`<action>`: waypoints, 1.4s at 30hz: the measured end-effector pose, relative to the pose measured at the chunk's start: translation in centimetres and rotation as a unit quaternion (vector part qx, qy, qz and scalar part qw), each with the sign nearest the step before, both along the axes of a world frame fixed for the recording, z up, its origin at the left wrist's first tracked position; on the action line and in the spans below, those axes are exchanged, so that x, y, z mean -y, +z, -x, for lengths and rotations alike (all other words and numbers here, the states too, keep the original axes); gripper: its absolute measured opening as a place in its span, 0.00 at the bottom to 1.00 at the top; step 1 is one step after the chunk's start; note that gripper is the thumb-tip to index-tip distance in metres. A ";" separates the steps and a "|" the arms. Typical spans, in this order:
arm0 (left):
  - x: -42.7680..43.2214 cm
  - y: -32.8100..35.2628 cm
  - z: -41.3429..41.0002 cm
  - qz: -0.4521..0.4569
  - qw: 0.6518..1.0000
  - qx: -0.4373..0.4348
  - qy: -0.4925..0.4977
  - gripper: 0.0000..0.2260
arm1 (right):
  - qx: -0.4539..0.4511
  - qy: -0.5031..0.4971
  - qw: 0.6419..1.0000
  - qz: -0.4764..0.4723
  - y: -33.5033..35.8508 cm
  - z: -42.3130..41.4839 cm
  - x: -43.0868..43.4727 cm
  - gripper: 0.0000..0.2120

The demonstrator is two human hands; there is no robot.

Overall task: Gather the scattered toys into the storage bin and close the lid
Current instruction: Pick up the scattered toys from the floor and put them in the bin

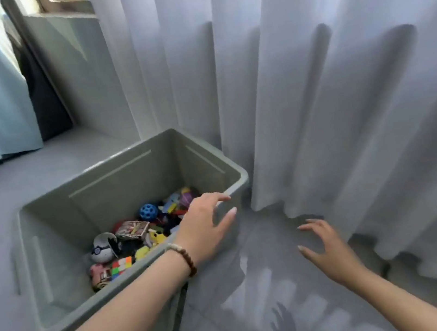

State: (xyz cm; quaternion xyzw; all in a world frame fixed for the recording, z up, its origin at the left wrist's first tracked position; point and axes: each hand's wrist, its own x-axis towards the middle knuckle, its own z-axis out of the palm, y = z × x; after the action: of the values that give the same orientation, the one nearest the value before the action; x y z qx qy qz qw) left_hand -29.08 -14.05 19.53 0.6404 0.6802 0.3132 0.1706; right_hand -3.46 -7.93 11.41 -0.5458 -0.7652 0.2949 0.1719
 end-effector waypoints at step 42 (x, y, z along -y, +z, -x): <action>2.3 -30.7 -22.8 0.318 0.907 0.272 -0.045 0.07 | 0.052 -0.149 0.979 0.132 -25.8 -19.0 8.8 0.17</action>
State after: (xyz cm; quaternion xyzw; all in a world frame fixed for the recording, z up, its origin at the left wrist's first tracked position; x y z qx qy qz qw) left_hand -6.23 -16.36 -11.14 0.4720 0.6414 0.2347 0.5575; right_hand 15.53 -16.76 -14.36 -0.6863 -0.6375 0.3353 0.1008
